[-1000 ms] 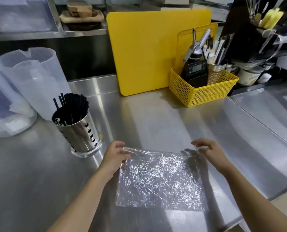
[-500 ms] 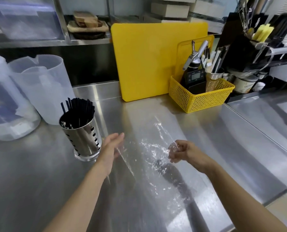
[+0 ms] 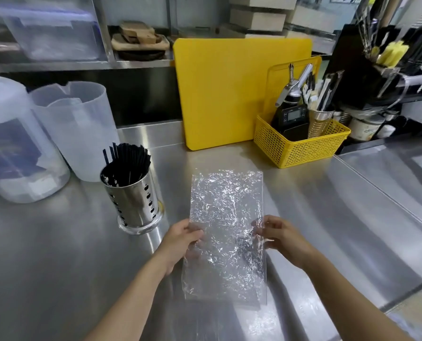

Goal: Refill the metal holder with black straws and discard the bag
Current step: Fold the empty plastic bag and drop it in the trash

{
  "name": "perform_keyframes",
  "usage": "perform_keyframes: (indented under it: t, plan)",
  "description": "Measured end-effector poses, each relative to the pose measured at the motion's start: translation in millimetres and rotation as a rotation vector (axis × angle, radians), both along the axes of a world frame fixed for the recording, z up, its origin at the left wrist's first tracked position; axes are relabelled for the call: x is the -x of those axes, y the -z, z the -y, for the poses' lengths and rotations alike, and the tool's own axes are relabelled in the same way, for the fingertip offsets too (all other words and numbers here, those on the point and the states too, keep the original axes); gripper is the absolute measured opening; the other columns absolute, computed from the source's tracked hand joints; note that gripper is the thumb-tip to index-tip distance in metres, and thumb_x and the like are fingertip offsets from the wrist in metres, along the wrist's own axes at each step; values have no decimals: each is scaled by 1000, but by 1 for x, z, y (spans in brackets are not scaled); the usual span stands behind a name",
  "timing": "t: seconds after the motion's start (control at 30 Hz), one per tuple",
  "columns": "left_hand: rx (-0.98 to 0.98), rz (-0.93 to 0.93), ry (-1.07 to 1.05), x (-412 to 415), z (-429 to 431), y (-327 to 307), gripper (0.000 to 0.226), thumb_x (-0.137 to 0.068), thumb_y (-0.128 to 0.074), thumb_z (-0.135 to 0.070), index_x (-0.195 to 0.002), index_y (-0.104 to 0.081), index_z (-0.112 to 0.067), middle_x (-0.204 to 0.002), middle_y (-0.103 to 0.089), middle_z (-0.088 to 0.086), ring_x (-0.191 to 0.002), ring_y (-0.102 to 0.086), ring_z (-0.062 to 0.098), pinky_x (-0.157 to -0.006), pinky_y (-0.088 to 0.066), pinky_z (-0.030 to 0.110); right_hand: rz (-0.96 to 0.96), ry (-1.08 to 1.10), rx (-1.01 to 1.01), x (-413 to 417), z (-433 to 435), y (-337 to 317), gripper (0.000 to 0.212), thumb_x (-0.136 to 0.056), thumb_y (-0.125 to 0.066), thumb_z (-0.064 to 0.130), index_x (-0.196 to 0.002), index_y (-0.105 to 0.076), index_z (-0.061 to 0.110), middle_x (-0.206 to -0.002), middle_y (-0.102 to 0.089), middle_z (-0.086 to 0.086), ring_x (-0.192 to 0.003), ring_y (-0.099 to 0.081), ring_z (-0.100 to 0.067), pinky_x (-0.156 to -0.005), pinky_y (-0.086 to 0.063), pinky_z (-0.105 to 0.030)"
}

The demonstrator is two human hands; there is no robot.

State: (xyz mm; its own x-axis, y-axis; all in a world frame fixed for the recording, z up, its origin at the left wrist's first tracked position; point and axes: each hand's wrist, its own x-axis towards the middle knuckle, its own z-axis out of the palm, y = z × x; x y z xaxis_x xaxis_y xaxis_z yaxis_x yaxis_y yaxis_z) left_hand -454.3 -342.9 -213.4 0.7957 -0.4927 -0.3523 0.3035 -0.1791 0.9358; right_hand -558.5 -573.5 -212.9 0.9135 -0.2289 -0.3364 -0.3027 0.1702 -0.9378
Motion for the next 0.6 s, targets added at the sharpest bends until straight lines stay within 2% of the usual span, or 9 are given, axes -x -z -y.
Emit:
perform_keyframes:
  t: [0.03,0.1,0.17,0.23,0.37,0.5,0.6]
  plan:
    - [19,1,-11,1,-2,-1,9,-84,-60,-3,-87,-63,-10,-78,-67,0,-64,-62,9,-53,-51,15,-3,-13,8,3,0,-1,10,-72,-71,5,-76,-66,12,-73,-65,-2,-65,-59,-14,-52,-47,-22]
    - [14,46,-21,2,-5,0,9,-84,-60,-4,-83,-65,-12,-74,-65,0,-63,-59,8,-57,-48,17,-23,-7,46,6,1,4,25,-77,-64,-4,-66,-69,18,-68,-63,-3,-62,-57,-14,-52,-49,-23]
    - [-2,83,-15,4,-8,1,12,-83,-61,-7,-78,-66,-16,-68,-62,-2,-64,-55,11,-61,-43,20,-24,12,91,9,-1,2,21,-77,-64,-5,-71,-70,15,-65,-62,-5,-59,-58,-14,-49,-50,-24]
    - [-9,72,-23,4,-12,4,18,-84,-60,-8,-72,-67,-20,-58,-59,-5,-55,-52,9,-55,-40,22,-8,23,129,11,-3,2,16,-76,-66,-4,-78,-71,10,-63,-62,-6,-57,-58,-13,-47,-49,-23]
    - [16,40,-61,2,-19,8,14,-80,-57,-7,-78,-66,-16,-54,-59,-1,-46,-51,10,-52,-38,28,32,75,86,14,-3,5,21,-75,-65,-6,-82,-74,11,-62,-66,-6,-53,-55,-14,-42,-42,-22]
    - [122,-79,-101,3,-19,7,22,-82,-51,8,-72,-64,-6,-49,-63,-2,-42,-51,10,-40,-40,17,86,84,-55,17,-5,7,31,-77,-54,-16,-71,-75,6,-66,-69,-11,-54,-60,-16,-42,-42,-22]
    - [60,-38,-108,3,-21,11,43,-78,-43,17,-54,-66,-10,-50,-66,-6,-50,-56,9,-47,-42,13,88,34,-30,19,-8,8,38,-74,-45,-23,-56,-70,0,-67,-70,-6,-61,-64,-14,-47,-45,-21]
